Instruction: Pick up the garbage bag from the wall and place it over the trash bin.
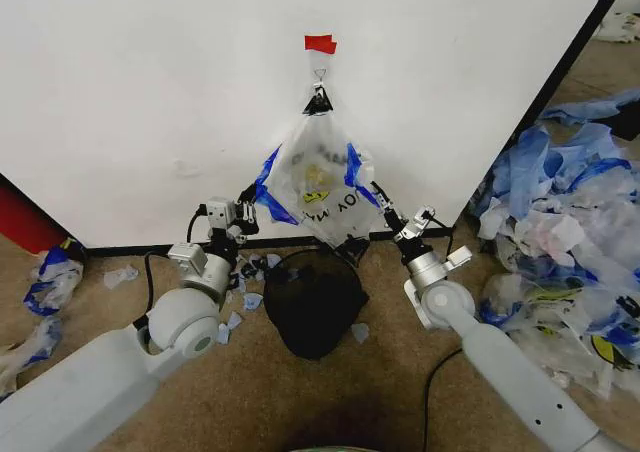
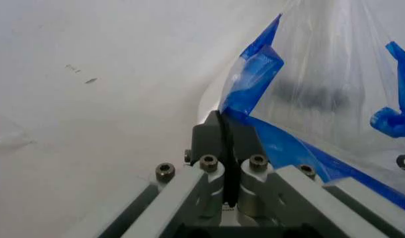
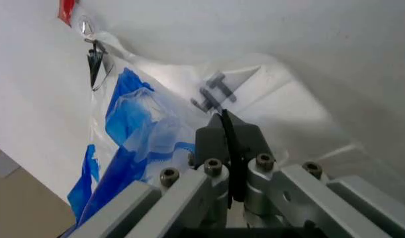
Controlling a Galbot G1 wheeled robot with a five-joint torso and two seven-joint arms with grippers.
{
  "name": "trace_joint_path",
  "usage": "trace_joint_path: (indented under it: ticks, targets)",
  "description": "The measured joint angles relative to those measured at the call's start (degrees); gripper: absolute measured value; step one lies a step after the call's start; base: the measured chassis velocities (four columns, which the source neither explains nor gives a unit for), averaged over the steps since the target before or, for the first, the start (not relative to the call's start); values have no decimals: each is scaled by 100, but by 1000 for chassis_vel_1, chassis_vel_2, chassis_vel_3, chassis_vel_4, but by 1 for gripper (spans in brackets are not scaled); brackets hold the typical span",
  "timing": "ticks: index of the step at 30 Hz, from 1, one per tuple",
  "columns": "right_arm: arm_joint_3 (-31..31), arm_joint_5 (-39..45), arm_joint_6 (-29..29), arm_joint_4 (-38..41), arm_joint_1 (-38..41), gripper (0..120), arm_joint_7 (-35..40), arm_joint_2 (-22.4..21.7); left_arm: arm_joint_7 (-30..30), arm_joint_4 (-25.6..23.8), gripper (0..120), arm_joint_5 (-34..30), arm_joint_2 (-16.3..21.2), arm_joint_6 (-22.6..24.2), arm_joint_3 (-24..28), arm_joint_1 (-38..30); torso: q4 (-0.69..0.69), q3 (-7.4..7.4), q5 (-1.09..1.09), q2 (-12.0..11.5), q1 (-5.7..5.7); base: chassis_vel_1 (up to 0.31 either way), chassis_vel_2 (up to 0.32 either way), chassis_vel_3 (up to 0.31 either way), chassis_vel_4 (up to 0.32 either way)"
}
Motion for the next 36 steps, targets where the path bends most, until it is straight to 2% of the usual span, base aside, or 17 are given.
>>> trace_joint_path:
  ticks: [7,18,26,28,31,34,36]
  targets:
    - [106,-151,49,-252,229,0,-88,-140,5,23,0,-1,-12,0,20,-18,0,0,0,0,0,0,0,0,0]
    - [336,-29,49,-114,405,0,-438,-129,7,58,0,-4,-58,0,92,-93,0,0,0,0,0,0,0,0,0]
    - [626,-59,-23,25,560,31,-419,-340,2,48,0,-13,-55,3,66,-83,-1,0,0,0,0,0,0,0,0]
    - [645,-55,-36,99,559,34,-403,-365,1,48,0,-17,-55,5,63,-89,-1,0,0,0,0,0,0,0,0]
    - [618,24,-124,509,511,47,-318,-466,-4,48,0,-25,-48,11,59,-105,-1,0,-1,0,0,0,0,0,0]
    - [332,152,-280,1181,448,62,-74,-663,-9,45,0,-29,-27,17,59,-104,-1,0,-1,0,0,0,0,0,0]
    - [216,179,-331,1387,449,65,65,-727,-9,44,0,-29,-23,17,60,-103,0,0,-1,0,0,0,0,0,0]
